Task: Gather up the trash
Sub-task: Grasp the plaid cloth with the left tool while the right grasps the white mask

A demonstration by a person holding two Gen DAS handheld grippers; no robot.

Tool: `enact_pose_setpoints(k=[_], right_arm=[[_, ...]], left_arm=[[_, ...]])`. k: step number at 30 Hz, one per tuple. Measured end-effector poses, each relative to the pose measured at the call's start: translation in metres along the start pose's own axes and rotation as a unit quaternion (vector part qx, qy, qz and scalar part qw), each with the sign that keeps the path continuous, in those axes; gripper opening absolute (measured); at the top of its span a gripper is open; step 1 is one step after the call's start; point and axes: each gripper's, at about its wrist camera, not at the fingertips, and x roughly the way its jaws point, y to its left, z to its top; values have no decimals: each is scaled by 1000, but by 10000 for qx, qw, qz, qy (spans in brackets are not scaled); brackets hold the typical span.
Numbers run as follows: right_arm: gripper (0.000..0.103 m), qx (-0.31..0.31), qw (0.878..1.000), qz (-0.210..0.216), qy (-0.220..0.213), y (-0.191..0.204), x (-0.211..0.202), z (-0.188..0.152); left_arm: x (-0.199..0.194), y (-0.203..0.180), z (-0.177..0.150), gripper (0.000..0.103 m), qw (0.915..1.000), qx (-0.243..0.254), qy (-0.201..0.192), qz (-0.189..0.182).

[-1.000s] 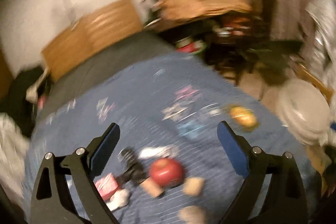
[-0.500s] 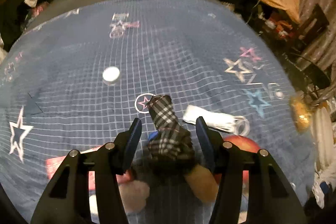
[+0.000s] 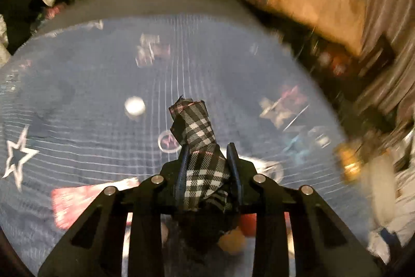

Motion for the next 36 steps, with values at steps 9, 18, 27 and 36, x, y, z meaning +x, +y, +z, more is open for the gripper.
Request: enact_pose_setpoints(k=[9, 18, 27, 36], right_arm=[[69, -1009, 9938, 457, -119, 26, 56, 75], [68, -1771, 9598, 1641, 1431, 92, 218, 152], [52, -2154, 8968, 1931, 3346, 128, 357, 171], [26, -2844, 8823, 1274, 3528, 144, 376, 157]], left_arm=[[-102, 19, -93, 28, 9997, 24, 181, 137], [-55, 80, -168, 31, 9880, -540, 1272, 689], [-52, 100, -181, 62, 9887, -929, 972, 667], [-46, 102, -187, 62, 9880, -1037, 845, 774]])
